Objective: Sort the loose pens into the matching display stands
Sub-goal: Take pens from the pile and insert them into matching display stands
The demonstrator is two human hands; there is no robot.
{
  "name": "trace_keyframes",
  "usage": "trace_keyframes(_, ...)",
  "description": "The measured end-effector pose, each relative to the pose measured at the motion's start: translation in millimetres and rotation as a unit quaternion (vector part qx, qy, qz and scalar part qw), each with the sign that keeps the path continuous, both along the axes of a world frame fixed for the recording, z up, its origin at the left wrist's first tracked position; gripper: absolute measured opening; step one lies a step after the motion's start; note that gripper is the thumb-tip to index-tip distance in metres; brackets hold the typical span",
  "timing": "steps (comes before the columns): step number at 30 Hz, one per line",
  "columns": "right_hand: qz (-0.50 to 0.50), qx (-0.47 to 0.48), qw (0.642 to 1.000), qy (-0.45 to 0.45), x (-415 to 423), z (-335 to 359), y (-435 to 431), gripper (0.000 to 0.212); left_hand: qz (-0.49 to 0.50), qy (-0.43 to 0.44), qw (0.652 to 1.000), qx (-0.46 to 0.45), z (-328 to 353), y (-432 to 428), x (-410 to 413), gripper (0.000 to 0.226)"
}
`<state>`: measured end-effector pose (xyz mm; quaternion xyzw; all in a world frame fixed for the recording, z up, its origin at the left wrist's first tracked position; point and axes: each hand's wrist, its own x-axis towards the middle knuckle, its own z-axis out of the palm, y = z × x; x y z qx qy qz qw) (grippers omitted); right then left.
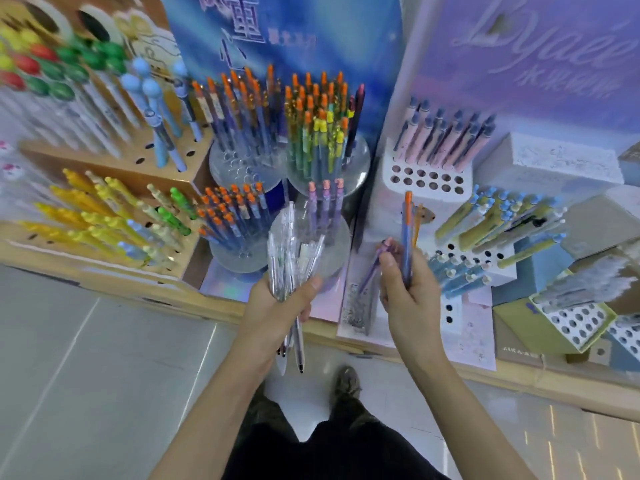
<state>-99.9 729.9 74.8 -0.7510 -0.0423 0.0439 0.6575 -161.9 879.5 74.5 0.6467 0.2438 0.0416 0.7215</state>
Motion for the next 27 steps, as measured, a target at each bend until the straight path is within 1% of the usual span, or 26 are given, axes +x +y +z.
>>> trace_keyframes(2,-0.024,-0.022,0.999,-0.028,1.8,3.5,15.0,0.019,-0.012,0.005,1.000,0.004,-1.0,18.4,-3.0,0.026)
trace_keyframes(3,-0.036,-0.015,0.999,-0.037,1.8,6.5,22.3,0.017,-0.020,0.010,1.000,0.007,-0.2,27.8,-4.1,0.025)
trace_keyframes(5,-0.057,0.029,0.997,-0.041,0.2,13.1,37.1,0.013,-0.028,0.012,0.999,0.011,2.5,45.7,-5.8,0.021)
trace_keyframes(7,-0.064,0.062,0.995,-0.036,-2.2,18.6,54.1,0.013,-0.040,0.010,0.999,0.016,5.1,63.3,-7.5,0.024)
trace_keyframes(9,-0.071,0.073,0.994,-0.045,-3.7,20.1,70.6,0.012,-0.066,0.005,0.998,0.023,7.6,79.1,-8.7,0.026)
trace_keyframes(12,-0.091,0.079,0.991,-0.061,-3.7,20.7,89.7,0.009,-0.104,0.004,0.994,0.022,9.4,100.1,-8.2,0.023)
trace_keyframes(16,-0.097,0.039,0.991,-0.084,-1.6,22.9,108.5,0.008,-0.142,0.007,0.990,0.024,9.5,124.1,-5.8,0.024)
trace_keyframes(20,-0.086,0.018,0.990,-0.108,0.0,27.8,121.0,0.014,-0.151,0.007,0.988,0.028,10.9,139.0,-6.3,0.026)
trace_keyframes(27,-0.073,-0.007,0.992,-0.102,3.3,34.5,125.4,0.021,-0.175,-0.009,0.985,0.011,18.1,146.0,-3.9,0.020)
